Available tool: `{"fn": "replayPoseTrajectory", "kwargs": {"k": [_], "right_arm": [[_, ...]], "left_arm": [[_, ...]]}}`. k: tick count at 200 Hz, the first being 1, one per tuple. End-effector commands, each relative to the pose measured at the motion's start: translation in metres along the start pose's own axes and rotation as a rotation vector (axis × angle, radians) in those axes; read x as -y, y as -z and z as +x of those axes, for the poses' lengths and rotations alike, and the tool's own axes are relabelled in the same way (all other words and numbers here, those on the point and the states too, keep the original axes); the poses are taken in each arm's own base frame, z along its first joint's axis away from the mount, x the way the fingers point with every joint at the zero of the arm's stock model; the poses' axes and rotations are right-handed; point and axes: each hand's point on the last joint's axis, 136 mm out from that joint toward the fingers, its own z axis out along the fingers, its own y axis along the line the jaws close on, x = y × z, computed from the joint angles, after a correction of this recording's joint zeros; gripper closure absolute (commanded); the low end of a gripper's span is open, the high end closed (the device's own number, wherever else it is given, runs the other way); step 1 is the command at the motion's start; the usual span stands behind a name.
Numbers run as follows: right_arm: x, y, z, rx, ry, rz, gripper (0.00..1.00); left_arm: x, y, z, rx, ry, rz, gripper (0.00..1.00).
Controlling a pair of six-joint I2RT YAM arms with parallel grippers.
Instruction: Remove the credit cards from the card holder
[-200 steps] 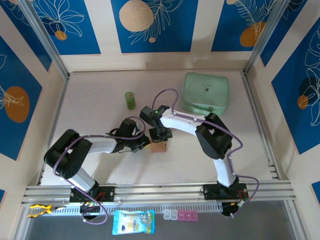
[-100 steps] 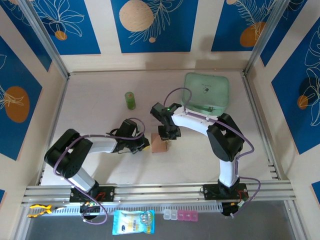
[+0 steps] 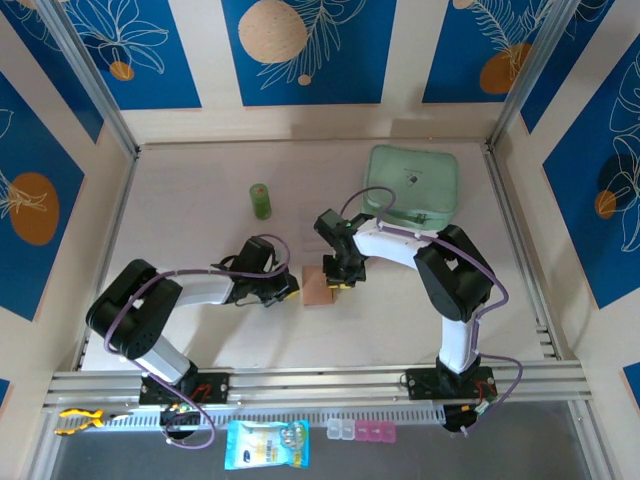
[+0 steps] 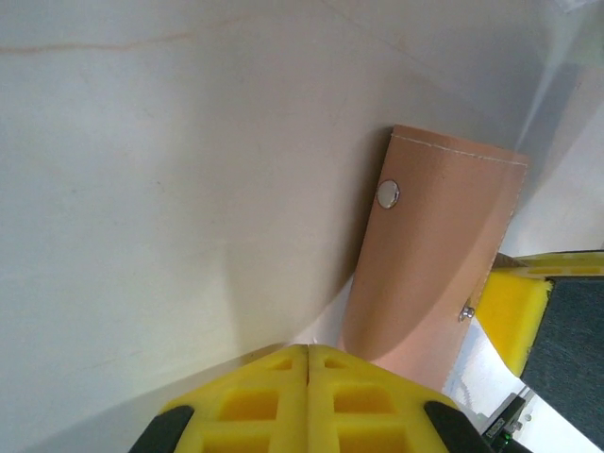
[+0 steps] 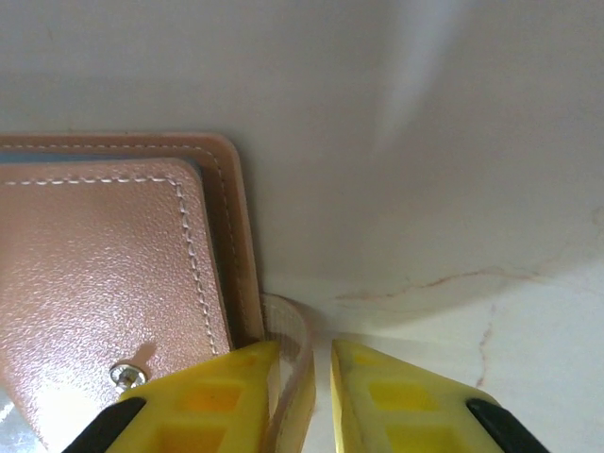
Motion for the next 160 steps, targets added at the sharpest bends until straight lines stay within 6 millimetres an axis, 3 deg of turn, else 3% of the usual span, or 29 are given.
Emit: {"fn": "replayPoseTrajectory", "kwargs": {"k": [1,160], "right_arm": [[-0.010,0.007,0.001,0.004,-0.013,-0.079,0.78],[-0.005,0.015,-0.004,0.055,0.026,-0.071,0.89]], "left_arm": [[0.010,0.003,-0.001,0.005,-0.020,0.017,1.00],[0.027,0.010,-0.009,0.037,-0.087,0.053,1.00]]}}
